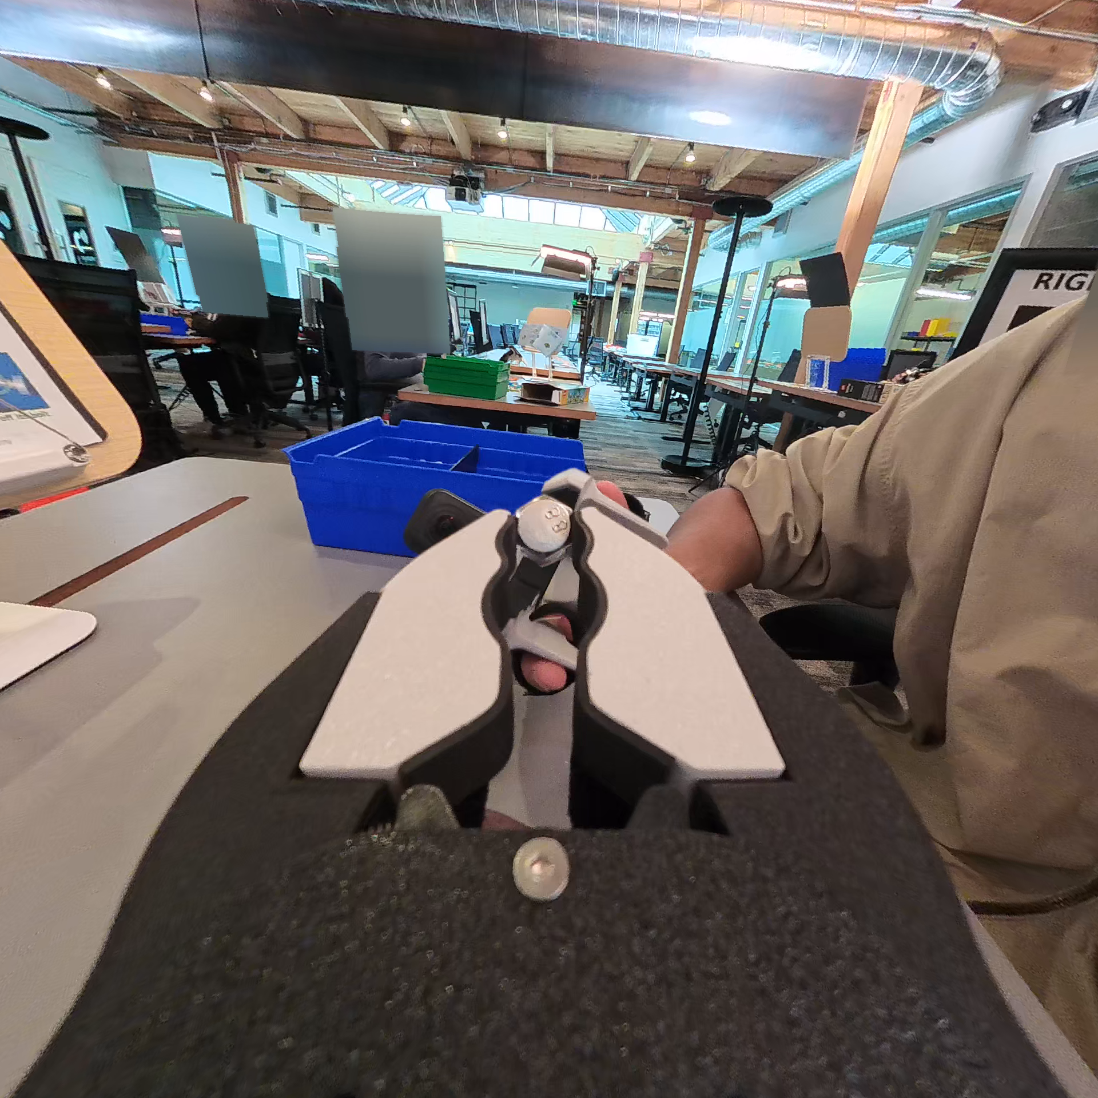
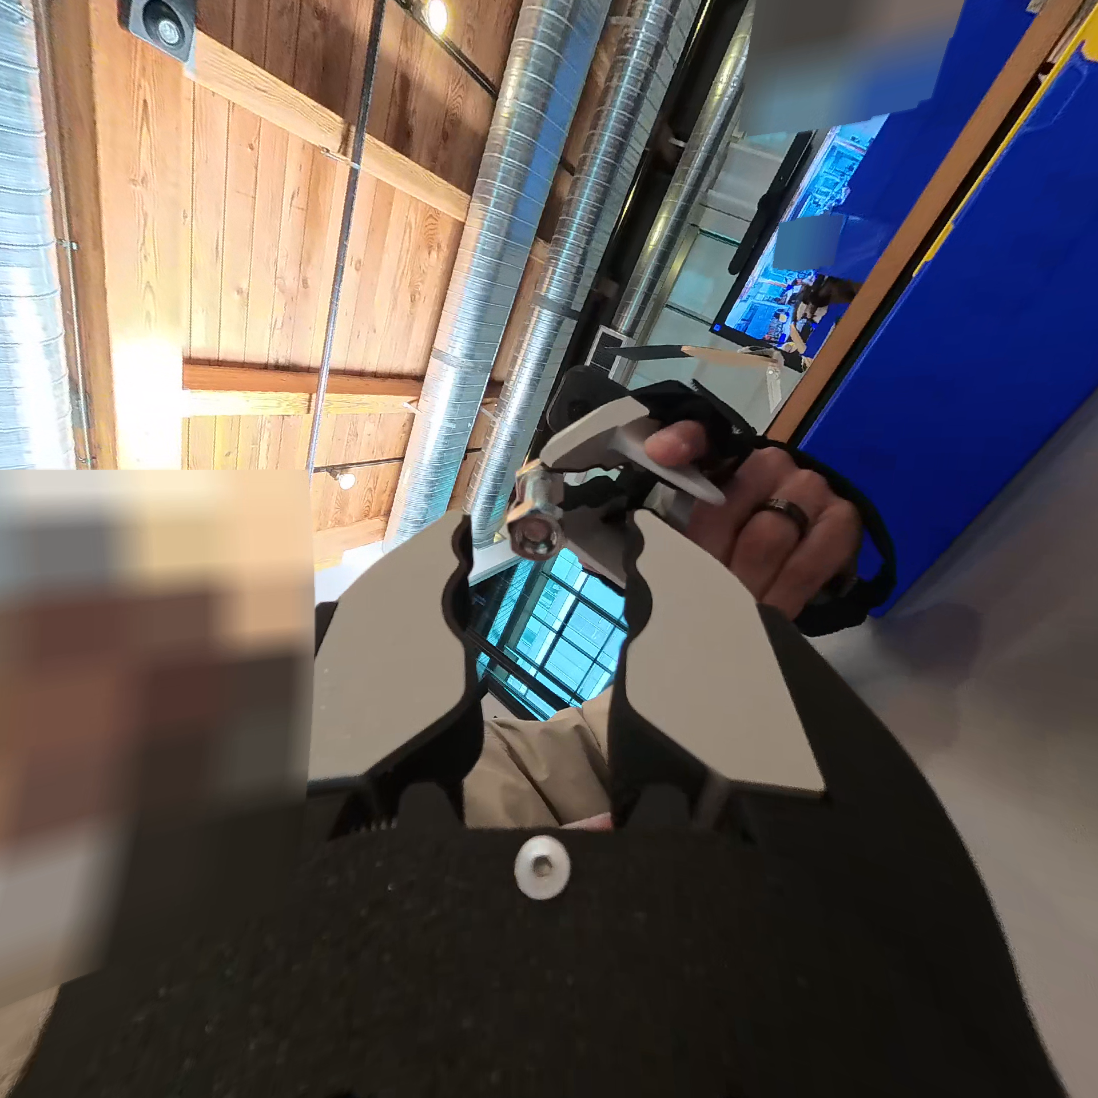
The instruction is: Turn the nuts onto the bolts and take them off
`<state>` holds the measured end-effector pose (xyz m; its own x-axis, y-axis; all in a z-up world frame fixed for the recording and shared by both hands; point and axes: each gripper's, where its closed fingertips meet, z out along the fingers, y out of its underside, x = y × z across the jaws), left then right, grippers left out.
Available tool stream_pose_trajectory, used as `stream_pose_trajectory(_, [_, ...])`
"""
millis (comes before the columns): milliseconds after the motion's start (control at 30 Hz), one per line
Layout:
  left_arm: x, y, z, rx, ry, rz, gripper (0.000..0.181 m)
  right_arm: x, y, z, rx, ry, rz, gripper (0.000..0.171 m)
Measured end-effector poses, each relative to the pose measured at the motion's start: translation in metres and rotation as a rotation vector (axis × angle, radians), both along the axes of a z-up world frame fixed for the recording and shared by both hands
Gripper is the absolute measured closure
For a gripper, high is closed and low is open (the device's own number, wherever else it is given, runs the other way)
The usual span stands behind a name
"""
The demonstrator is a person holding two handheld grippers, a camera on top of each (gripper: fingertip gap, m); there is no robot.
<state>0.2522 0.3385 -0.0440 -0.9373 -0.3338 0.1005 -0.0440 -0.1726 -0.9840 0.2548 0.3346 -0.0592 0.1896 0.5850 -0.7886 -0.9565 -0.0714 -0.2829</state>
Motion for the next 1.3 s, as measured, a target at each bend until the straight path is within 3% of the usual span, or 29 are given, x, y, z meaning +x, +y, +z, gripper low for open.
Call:
stream_pose_trajectory(200, [0.002, -0.001, -0.001, -0.020, 0.020, -0.002, 0.164, 0.002, -0.005, 0.004, 0.015, -0.106, -0.083, 0.154])
stream_pose_trajectory(367, [0.002, -0.001, 0.003, -0.098, 0.087, -0.040, 0.164, 0.000, -0.006, 0.008, -0.029, -0.348, -0.202, 0.153])
stream_pose_trajectory(667, [0.002, -0.005, 0.001, -0.255, 0.274, -0.180, 0.164, -0.001, -0.012, 0.008, -0.116, -1.248, -0.594, 0.154])
stream_pose_trajectory(967, [-0.006, -0.012, -0.003, -0.284, 0.352, -0.289, 0.164, -0.010, -0.020, 0.004, -0.082, -2.224, -1.060, 0.154])
stream_pose_trajectory(1033, [-0.005, -0.012, -0.003, -0.285, 0.352, -0.285, 0.165, -0.009, -0.019, 0.005, -0.086, -2.255, -1.090, 0.153])
stream_pose_trajectory(1100, [-0.007, -0.012, -0.002, -0.279, 0.340, -0.294, 0.164, -0.012, -0.019, 0.006, -0.073, -2.170, -1.075, 0.153])
stream_pose_trajectory(1167, [-0.007, -0.011, 0.000, -0.275, 0.317, -0.272, 0.164, -0.018, -0.023, 0.013, -0.021, -2.071, -1.083, 0.137])
stream_pose_trajectory(1233, [-0.008, -0.008, 0.004, -0.281, 0.295, -0.277, 0.164, -0.021, -0.025, 0.023, -0.007, -1.917, -1.048, 0.128])
stream_pose_trajectory(1300, [-0.008, -0.004, 0.005, -0.243, 0.240, -0.235, 0.164, -0.020, -0.027, 0.032, -0.006, -1.623, -0.915, 0.120])
